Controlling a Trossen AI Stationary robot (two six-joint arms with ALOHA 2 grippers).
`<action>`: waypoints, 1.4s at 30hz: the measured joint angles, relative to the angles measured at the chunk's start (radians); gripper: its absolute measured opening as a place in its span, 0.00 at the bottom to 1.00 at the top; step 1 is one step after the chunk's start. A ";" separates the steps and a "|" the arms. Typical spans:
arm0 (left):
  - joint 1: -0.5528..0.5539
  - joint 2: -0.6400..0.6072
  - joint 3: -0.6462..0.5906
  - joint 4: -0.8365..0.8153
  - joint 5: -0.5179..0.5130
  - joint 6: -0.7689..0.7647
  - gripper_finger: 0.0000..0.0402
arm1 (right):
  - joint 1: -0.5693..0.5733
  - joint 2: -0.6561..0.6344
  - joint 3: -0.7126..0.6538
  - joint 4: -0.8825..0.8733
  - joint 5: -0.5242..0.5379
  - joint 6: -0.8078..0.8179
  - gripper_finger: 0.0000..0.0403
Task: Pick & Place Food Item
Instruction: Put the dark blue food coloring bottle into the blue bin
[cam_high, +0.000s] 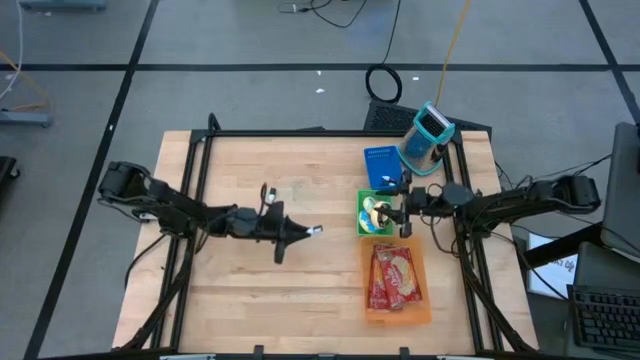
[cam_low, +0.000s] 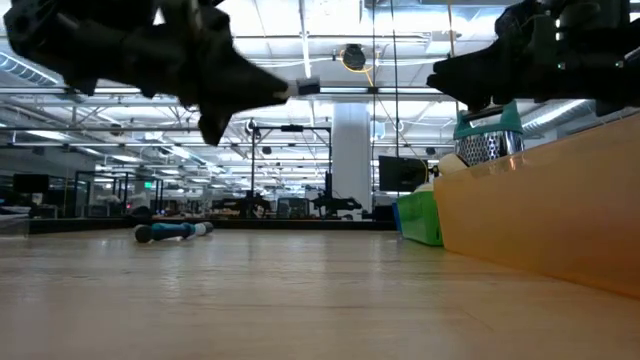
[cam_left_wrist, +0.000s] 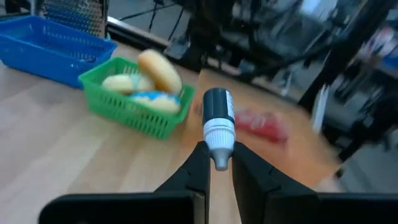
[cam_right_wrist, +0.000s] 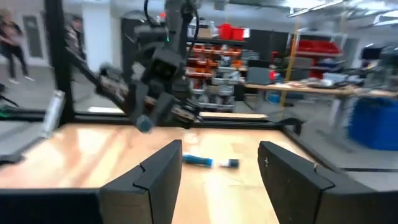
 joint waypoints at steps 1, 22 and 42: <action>0.008 -0.003 0.013 -0.001 0.018 -0.022 0.10 | 0.018 0.008 0.006 0.000 0.028 -0.024 0.49; 0.046 -0.003 0.250 -0.305 0.173 -0.114 0.13 | 0.267 0.540 0.394 -0.030 0.255 -0.602 0.63; 0.046 -0.003 0.250 -0.314 0.197 -0.116 0.10 | 0.272 0.714 0.529 0.055 0.147 -0.694 0.44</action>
